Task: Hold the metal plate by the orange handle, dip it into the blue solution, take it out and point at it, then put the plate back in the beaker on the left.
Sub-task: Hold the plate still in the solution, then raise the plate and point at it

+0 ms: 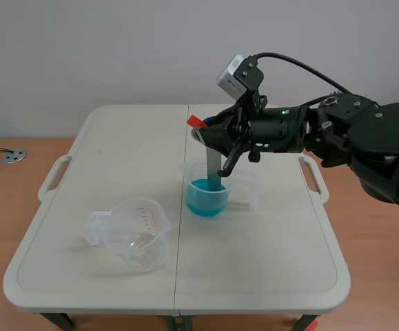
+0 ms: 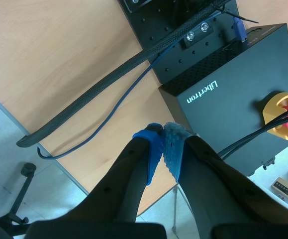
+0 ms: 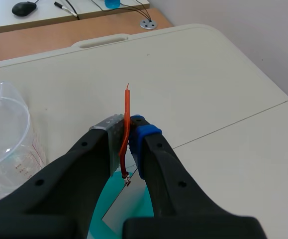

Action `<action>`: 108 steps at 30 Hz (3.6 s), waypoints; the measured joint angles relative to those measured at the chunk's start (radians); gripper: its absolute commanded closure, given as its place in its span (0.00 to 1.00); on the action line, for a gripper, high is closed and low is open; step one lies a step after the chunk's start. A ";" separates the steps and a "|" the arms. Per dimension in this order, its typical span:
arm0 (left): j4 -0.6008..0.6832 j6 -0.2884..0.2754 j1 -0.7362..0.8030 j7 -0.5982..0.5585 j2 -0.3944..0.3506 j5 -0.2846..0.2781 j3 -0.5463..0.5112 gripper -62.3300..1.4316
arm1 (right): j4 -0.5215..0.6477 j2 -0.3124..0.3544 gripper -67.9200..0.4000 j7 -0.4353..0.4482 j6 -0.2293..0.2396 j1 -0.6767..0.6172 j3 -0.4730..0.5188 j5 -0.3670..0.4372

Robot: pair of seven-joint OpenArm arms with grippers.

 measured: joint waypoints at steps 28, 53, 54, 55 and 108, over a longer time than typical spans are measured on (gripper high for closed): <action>0.000 0.000 0.000 0.000 0.000 0.000 0.000 0.91 | 0.000 -0.003 0.98 0.002 0.000 0.000 0.000 -0.006; 0.000 0.000 0.000 0.000 0.000 0.000 0.000 0.91 | 0.000 -0.003 0.98 0.006 0.000 0.000 0.000 -0.014; 0.000 0.000 0.000 0.000 0.000 0.000 0.000 0.91 | 0.000 -0.003 0.98 0.010 0.000 0.000 0.000 -0.018; 0.000 -0.001 0.000 0.000 0.000 0.000 0.000 0.91 | 0.000 -0.003 0.98 0.013 0.000 0.000 0.000 -0.022; 0.091 -0.016 0.000 0.000 -0.026 0.000 -0.120 0.91 | 0.254 0.159 0.97 0.210 0.001 0.020 0.000 0.013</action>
